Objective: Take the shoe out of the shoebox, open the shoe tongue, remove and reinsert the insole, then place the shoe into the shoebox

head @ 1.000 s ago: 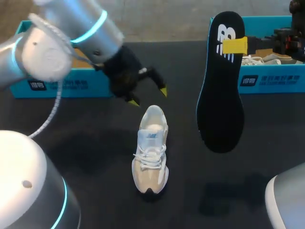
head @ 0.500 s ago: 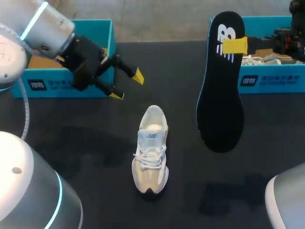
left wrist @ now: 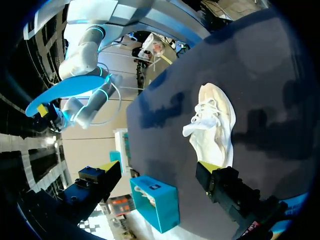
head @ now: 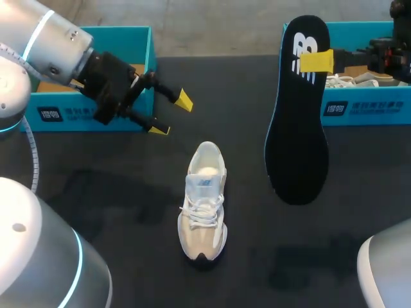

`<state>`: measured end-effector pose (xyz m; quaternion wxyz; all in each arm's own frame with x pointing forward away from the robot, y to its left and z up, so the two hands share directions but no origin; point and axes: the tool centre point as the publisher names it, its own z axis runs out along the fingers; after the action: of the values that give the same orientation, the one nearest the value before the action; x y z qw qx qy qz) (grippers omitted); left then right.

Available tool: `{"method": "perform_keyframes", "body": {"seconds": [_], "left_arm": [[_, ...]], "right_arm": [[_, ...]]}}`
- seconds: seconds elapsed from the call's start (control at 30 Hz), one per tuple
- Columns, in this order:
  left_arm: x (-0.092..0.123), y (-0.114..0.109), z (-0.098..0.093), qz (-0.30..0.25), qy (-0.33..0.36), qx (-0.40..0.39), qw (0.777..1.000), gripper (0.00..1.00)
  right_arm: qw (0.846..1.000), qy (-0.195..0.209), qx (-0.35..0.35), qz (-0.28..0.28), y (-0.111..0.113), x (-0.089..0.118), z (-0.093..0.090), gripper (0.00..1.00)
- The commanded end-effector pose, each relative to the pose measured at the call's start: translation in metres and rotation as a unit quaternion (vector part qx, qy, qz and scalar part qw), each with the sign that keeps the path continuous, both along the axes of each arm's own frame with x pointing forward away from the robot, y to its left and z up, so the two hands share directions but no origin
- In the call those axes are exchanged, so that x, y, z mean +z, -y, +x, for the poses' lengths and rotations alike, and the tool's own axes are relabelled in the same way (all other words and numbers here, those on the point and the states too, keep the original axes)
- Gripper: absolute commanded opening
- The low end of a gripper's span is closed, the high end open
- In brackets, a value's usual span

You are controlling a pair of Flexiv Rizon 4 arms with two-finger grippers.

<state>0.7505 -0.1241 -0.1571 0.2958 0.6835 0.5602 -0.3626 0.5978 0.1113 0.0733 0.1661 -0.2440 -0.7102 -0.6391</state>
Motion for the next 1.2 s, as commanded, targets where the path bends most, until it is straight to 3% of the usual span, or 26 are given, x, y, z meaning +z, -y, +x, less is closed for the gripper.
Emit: {"method": "perform_keyframes", "body": {"seconds": [0.03, 0.17, 0.3, 0.43, 0.83, 1.2], "left_arm": [[0.0, 0.0, 0.001, 0.0, 0.0, -0.001, 1.0, 1.0], [0.001, 0.0, 0.001, -0.01, 0.003, 0.0, 1.0, 1.0], [0.01, -0.002, 0.006, -0.106, -0.015, -0.008, 0.994, 1.0], [0.012, 0.001, 0.012, -0.132, -0.021, 0.014, 0.991, 1.0], [0.03, 0.009, -0.001, -0.234, -0.004, 0.026, 0.972, 1.0], [0.041, 0.012, 0.001, -0.259, 0.006, 0.046, 0.965, 1.0]], "right_arm": [[1.0, 0.0, 0.001, 0.0, -0.002, 0.0, 0.003, 0.0], [1.0, 0.0, 0.001, 0.0, -0.002, 0.0, 0.003, 0.0], [1.0, 0.0, 0.001, 0.0, -0.002, 0.0, 0.003, 0.0], [1.0, 0.0, 0.001, 0.0, -0.002, 0.0, 0.003, 0.0], [1.0, 0.0, 0.001, 0.0, -0.002, 0.0, 0.003, 0.0], [1.0, 0.0, 0.001, 0.0, -0.002, 0.0, 0.003, 0.0]]}}
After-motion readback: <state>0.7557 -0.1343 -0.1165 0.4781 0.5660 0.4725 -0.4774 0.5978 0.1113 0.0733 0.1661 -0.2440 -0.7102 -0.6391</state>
